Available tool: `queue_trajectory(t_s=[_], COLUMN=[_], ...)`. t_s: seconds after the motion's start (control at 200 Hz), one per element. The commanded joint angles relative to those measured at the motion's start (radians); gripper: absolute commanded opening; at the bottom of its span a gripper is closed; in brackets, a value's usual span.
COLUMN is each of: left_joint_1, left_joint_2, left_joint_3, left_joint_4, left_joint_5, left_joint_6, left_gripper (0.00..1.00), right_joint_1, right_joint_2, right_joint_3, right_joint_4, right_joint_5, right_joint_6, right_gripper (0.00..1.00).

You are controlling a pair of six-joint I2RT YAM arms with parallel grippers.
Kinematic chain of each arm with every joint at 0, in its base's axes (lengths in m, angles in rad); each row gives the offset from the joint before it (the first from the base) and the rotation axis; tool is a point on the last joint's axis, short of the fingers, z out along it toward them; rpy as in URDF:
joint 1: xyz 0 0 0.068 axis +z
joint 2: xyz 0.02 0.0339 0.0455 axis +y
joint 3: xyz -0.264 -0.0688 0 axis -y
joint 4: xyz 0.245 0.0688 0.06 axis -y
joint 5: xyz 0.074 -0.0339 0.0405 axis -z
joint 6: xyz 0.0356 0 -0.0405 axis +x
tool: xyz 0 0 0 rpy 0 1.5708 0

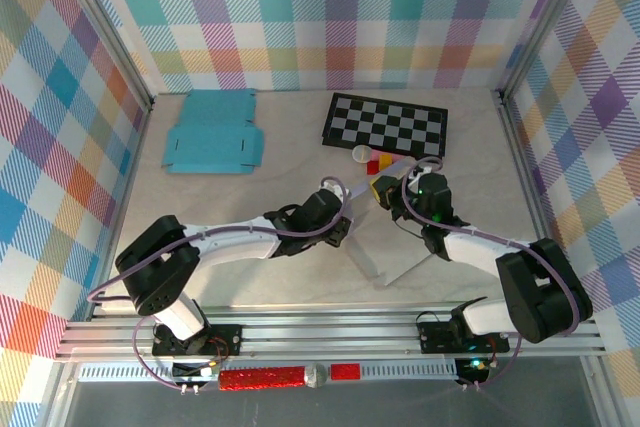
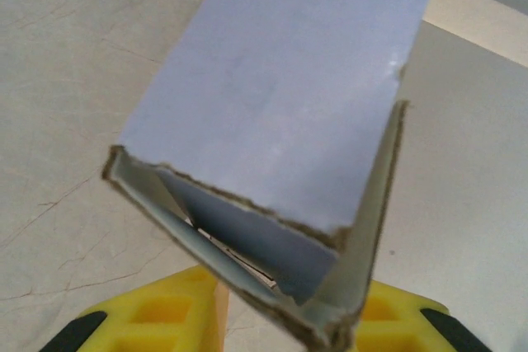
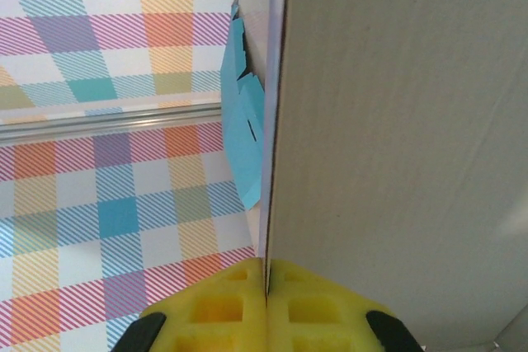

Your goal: Fold the paper box

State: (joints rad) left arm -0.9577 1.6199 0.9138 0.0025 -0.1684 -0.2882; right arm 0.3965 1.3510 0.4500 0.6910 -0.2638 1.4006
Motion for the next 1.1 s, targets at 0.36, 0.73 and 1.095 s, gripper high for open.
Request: queue_trajectory(t_s=[0.36,0.73,1.095], left_joint_1=[-0.049,-0.076,-0.095], left_joint_2=[0.042,0.075,0.130], left_joint_3=[0.028,0.073,0.144], left_joint_4=[-0.006,-0.058,-0.125], left_joint_5=[-0.163,-0.242,-0.277], left_joint_6=[-0.064,-0.151,-0.215], left_gripper=[0.27,0.24,0.16], right_joint_1=[0.004,0.004,0.003], right_joint_2=[-0.006,-0.011,-0.011], right_joint_3=[-0.061,-0.096,-0.099], right_joint_4=[0.076,0.077,0.074], right_joint_5=[-0.034,-0.045,-0.048], right_joint_6=[-0.025,-0.052,-0.051], right_gripper=[0.00,0.00,0.00])
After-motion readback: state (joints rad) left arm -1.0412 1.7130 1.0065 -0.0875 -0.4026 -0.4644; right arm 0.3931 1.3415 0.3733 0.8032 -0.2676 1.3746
